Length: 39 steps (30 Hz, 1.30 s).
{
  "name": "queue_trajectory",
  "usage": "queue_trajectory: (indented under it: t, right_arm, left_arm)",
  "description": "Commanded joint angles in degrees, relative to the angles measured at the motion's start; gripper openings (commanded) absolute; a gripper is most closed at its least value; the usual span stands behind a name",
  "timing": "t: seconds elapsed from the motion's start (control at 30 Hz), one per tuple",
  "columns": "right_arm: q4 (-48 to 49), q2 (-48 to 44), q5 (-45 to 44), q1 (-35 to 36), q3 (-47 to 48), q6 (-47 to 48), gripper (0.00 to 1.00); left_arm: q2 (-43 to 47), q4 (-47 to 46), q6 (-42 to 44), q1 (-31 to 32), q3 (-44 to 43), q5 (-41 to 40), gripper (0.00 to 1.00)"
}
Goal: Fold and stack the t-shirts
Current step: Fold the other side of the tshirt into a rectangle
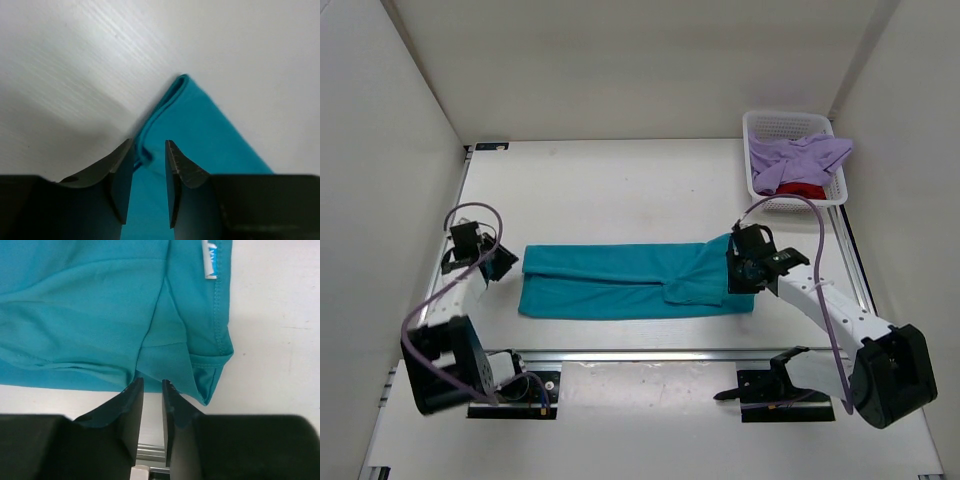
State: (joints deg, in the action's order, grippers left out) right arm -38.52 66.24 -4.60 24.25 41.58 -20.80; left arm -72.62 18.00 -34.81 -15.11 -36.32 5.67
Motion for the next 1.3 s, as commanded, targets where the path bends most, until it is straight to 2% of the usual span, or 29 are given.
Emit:
queue_trajectory:
  t: [0.0,0.1,0.17,0.2,0.27,0.33,0.5,0.77,0.93,1.0,1.13,1.27]
  right_arm:
    - [1.2,-2.8,-2.4,-1.1,1.4,-0.8,0.21]
    - [4.1,-3.8,-2.2,0.4,2.7,-2.2,0.23]
    - [7.1,-2.5,-1.6,2.1,3.8,-2.3,0.16]
    - [9.4,0.0,-1.4,2.5,4.5,-2.2,0.12]
    - [11.5,6.0,-0.8,-0.8,7.0,-2.2,0.06]
    - [15.6,9.9,0.7,-4.6,8.0,-2.5,0.11]
    - [27.9,15.2,9.2,-13.2,6.5,-2.7,0.27]
    - [38.0,20.2,22.6,-19.2,2.2,-4.9,0.28]
    - [41.0,23.1,24.8,-20.2,0.5,-5.0,0.28]
    - [43.2,23.7,26.9,-21.1,-0.8,-6.1,0.23]
    - [44.5,23.3,25.6,-21.5,-1.3,-6.2,0.01]
    - [45.6,21.7,26.0,-23.9,-3.8,-6.7,0.00]
  left_arm:
    - [10.0,-4.4,-3.2,-0.4,0.4,1.6,0.42]
    - [15.1,-5.1,-2.7,7.4,-0.1,-2.8,0.42]
    - [15.2,-6.5,-3.6,14.1,0.1,-5.0,0.41]
    - [13.8,-7.7,-4.2,18.8,0.4,-5.4,0.42]
    - [11.0,-10.2,-5.2,24.2,0.6,-7.8,0.41]
    - [5.1,-12.4,-5.3,27.7,0.0,-6.6,0.41]
    - [-5.1,-16.4,-6.0,28.2,-2.8,-1.3,0.40]
    - [-18.0,-22.1,-8.6,25.2,-6.4,5.3,0.38]
    - [-21.3,-24.5,-9.5,23.1,-6.2,7.2,0.39]
    - [-21.6,-24.9,-10.0,22.9,-6.0,7.2,0.39]
    - [-24.2,-27.2,-11.6,18.1,-4.1,9.8,0.38]
    - [-24.7,-28.7,-12.8,15.7,-1.9,9.7,0.37]
